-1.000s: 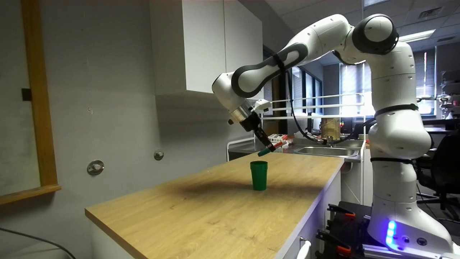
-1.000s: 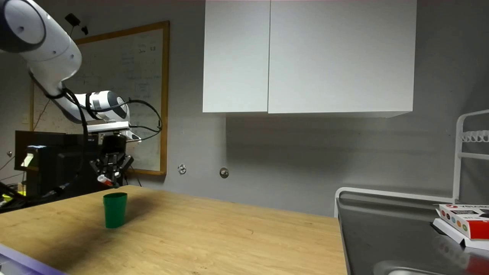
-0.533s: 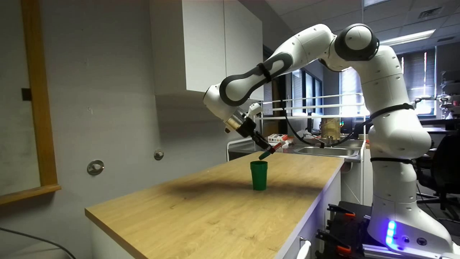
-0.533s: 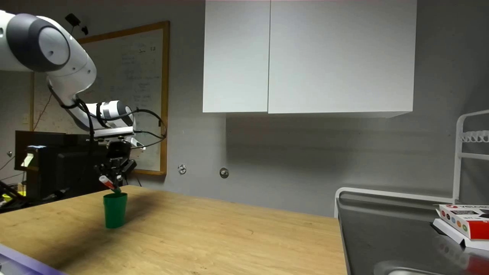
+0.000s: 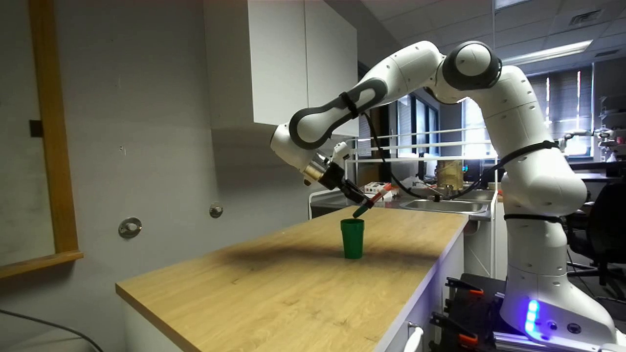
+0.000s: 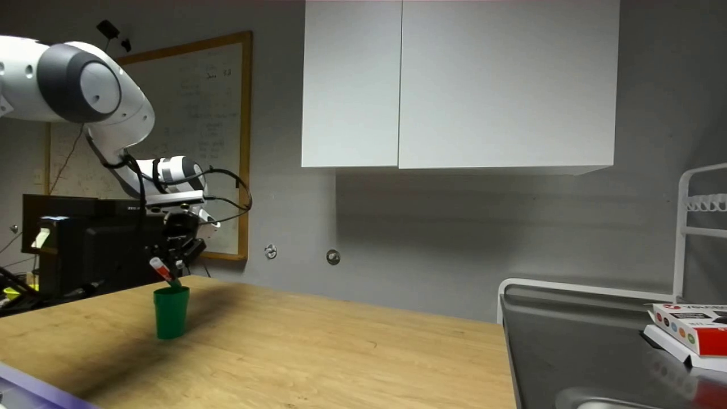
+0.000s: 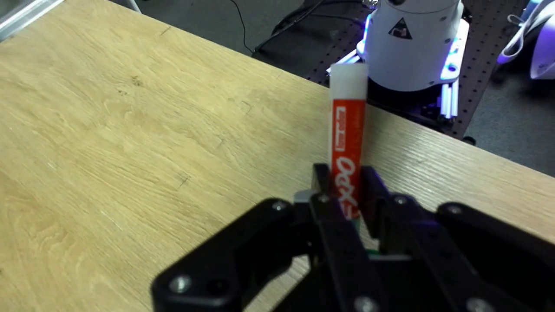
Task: Put the marker in the cup
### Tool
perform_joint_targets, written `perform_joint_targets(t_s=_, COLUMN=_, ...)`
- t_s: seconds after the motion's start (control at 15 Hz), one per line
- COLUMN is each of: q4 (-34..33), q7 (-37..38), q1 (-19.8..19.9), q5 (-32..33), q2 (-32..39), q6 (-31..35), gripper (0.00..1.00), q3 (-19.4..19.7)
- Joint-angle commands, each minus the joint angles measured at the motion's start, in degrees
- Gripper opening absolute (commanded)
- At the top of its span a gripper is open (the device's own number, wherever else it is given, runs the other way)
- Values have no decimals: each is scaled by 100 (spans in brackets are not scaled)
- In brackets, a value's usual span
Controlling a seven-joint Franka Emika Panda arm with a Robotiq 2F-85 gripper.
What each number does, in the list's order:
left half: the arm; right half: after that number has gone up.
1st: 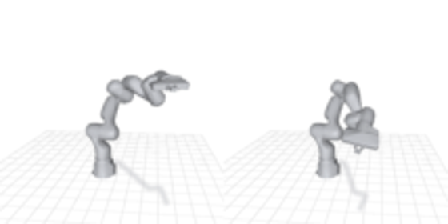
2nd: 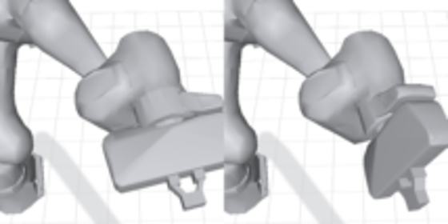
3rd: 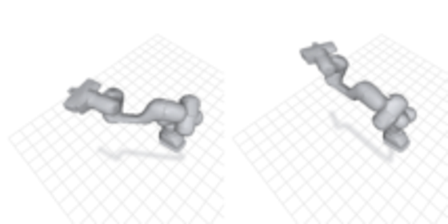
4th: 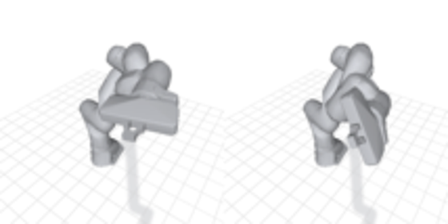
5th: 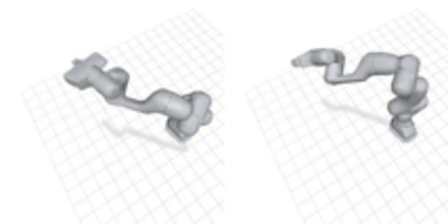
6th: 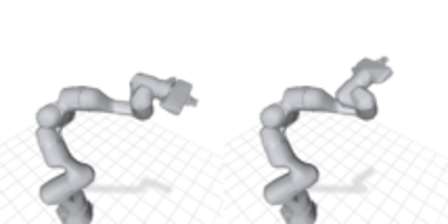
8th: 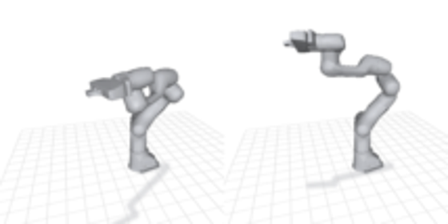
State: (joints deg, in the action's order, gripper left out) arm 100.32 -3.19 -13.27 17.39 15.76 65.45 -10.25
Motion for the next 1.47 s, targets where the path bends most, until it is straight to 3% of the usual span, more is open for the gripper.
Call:
perform_joint_targets(t_s=0.0, q4=-482, q7=92, q1=-65, q5=23, q2=413, q6=-334, gripper=6, q3=-43)
perform_joint_targets(t_s=0.73, q4=-1201, q7=111, q1=-227, q5=53, q2=1009, q6=-875, gripper=6, q3=-4)
perform_joint_targets(t_s=1.4, q4=-1269, q7=136, q1=-182, q5=-15, q2=1329, q6=-1134, gripper=6, q3=47)
